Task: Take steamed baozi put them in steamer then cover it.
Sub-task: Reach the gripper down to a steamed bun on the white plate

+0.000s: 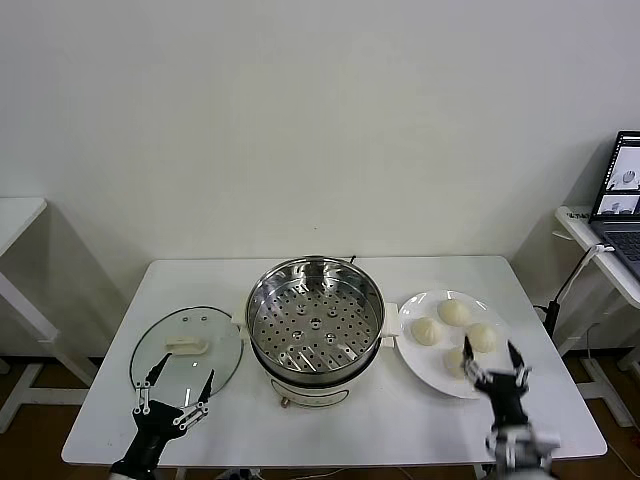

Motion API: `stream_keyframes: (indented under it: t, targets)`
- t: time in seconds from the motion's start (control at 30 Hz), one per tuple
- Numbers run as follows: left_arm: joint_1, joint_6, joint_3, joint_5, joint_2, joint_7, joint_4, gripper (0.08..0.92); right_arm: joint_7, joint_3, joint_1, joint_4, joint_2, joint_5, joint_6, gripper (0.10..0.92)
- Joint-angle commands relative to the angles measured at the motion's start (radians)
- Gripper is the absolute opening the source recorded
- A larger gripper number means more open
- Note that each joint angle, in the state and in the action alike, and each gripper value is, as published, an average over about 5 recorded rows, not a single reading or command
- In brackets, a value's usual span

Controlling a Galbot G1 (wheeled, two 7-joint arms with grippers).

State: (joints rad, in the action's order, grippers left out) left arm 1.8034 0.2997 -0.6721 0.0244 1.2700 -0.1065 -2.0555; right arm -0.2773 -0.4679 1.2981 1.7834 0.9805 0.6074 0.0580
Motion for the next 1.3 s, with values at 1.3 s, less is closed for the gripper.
stream_keyframes:
  t: [1.3]
  targets:
    - [0.011,-0.025,0.000,-0.004,0.023,0.022,-0.050,0.823,1.563,1.037,-1.371,-1.078,-0.098,-0.934,0.092,0.823]
